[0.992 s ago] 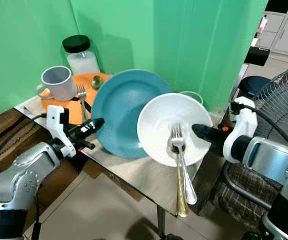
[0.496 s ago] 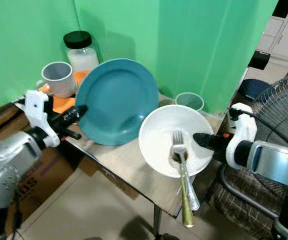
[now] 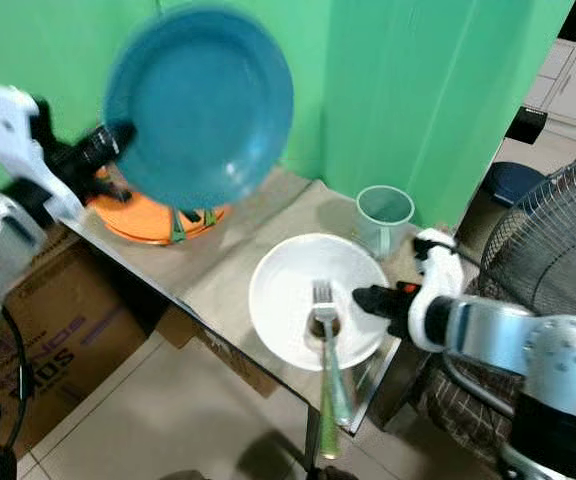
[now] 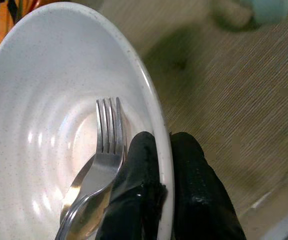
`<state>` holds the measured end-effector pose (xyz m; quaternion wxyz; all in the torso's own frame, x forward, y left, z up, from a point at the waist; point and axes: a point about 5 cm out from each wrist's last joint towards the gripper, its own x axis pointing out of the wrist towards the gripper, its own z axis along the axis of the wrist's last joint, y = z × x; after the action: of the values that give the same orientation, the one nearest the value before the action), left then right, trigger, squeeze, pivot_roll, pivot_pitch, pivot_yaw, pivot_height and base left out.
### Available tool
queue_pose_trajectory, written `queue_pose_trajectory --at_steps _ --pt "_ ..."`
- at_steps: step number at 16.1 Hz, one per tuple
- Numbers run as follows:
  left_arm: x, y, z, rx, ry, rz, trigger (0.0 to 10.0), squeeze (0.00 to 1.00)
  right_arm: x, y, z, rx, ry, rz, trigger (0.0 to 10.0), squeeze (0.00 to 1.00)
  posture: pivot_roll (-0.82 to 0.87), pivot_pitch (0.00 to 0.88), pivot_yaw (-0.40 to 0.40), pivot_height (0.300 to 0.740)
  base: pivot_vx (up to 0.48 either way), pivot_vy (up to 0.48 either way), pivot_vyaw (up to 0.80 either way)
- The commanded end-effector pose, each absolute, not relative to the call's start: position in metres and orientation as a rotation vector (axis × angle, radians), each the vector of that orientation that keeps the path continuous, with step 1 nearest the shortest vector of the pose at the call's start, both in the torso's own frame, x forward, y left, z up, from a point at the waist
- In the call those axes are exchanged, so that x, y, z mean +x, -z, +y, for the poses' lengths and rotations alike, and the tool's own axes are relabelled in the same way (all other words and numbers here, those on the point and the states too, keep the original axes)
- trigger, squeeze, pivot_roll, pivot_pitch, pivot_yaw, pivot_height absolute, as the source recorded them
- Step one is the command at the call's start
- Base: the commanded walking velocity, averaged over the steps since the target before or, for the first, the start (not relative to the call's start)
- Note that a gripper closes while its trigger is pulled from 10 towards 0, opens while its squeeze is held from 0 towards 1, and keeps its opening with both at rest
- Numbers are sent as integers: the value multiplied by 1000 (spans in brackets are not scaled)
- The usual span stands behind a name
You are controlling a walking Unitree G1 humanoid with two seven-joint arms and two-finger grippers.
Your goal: Setting the table
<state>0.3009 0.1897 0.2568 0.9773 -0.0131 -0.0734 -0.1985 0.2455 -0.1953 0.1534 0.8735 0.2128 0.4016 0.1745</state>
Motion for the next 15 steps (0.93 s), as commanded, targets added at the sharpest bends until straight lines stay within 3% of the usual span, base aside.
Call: queue_pose_trajectory --at_steps 1,6,7,8,9,10,12,15 --pt "300 -269 188 -35 411 -193 0 0 249 -157 -191 442 -379 831 10000 0 -37 0 20 740 0 0 0" --pt "294 -281 180 -133 443 -249 0 0 267 -141 -173 521 -295 866 10000 0 -26 0 26 740 0 0 0" --pt "293 -281 182 -145 430 -259 0 0 271 -140 -170 528 -280 865 10000 506 -19 0 20 740 0 0 0" --pt "293 -283 183 -159 425 -272 0 0 273 -140 -170 535 -269 861 10000 773 -17 0 17 740 0 0 0" --pt "292 -285 183 -166 425 -278 0 0 273 -140 -170 538 -265 860 10000 773 -15 0 16 740 0 0 0" --pt "292 -290 184 -190 421 -304 0 0 276 -141 -171 543 -253 852 10000 871 -14 0 15 740 0 0 0" --pt "292 -296 185 -232 417 -330 0 0 281 -143 -173 544 -230 839 10000 953 -15 0 17 740 0 0 0" --pt "293 -296 184 -250 422 -328 0 0 285 -147 -181 497 -180 811 10000 949 -15 0 17 740 0 0 0"
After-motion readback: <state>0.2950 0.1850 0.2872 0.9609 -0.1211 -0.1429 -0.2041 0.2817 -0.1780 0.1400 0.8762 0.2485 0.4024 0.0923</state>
